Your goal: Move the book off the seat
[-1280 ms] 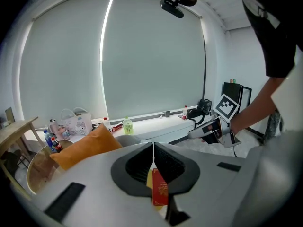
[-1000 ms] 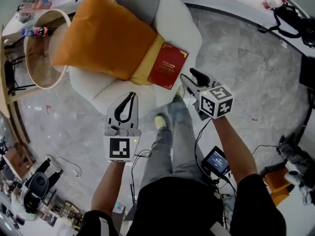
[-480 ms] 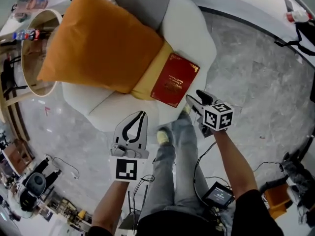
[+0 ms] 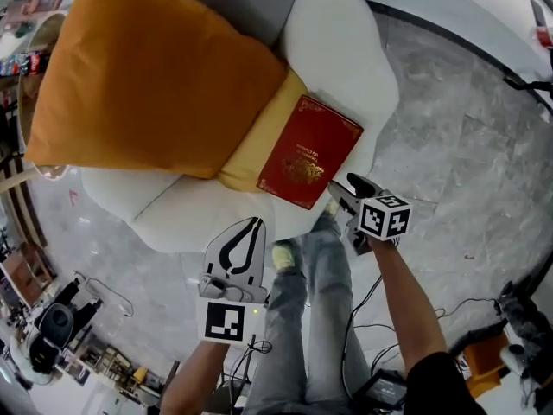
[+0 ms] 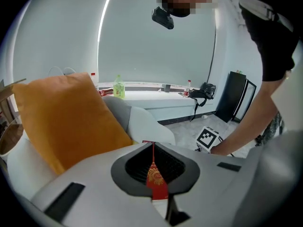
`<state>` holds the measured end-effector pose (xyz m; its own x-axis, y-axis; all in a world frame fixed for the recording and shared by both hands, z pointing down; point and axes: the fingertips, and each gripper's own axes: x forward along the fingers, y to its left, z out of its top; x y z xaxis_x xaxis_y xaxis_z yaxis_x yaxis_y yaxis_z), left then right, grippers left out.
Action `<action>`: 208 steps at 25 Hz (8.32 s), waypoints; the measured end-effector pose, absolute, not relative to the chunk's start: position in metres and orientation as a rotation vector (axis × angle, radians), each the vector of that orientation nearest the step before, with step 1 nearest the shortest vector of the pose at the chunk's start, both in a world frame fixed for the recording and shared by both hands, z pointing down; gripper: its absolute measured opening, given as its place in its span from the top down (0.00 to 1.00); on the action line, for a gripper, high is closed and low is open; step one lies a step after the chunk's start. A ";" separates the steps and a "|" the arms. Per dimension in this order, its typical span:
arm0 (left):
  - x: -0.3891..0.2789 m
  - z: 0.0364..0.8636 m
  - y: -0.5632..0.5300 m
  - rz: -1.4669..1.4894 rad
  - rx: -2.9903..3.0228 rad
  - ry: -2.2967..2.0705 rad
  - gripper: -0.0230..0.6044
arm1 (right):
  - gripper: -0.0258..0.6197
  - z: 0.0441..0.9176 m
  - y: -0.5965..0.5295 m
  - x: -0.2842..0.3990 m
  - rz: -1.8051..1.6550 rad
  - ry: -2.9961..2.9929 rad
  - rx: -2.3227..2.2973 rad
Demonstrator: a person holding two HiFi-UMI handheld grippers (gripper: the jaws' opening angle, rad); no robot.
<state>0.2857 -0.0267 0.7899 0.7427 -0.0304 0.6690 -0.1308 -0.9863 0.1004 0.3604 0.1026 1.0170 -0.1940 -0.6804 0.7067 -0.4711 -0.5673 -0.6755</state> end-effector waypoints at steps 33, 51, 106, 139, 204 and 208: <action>0.301 0.836 -0.042 1.057 2.716 -0.181 0.94 | 0.48 1.007 0.029 0.315 -1.812 1.534 -1.150; 0.271 0.811 -0.053 1.055 2.716 -0.261 0.94 | 0.48 1.040 -0.015 0.334 -1.898 1.187 -1.558; 0.113 0.436 -0.109 0.712 2.841 -0.935 0.94 | 0.58 0.458 -0.107 0.344 -1.292 1.726 -1.274; -0.211 0.343 -0.220 0.396 2.612 -1.583 0.94 | 0.58 0.363 -0.268 0.069 -1.329 1.926 -1.085; -0.301 0.366 -0.635 0.476 2.718 -1.349 0.94 | 0.58 0.448 -0.663 -0.003 -1.401 1.674 -1.297; -0.289 0.370 -0.676 0.500 2.699 -1.345 0.94 | 0.58 0.459 -0.700 0.006 -1.428 1.652 -1.301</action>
<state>-0.2894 -0.6755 0.3696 0.5601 -0.7618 0.3255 -0.7894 -0.6099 -0.0691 0.0065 -0.7001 0.4592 -0.3475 -0.9242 0.1585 -0.2904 -0.0546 -0.9553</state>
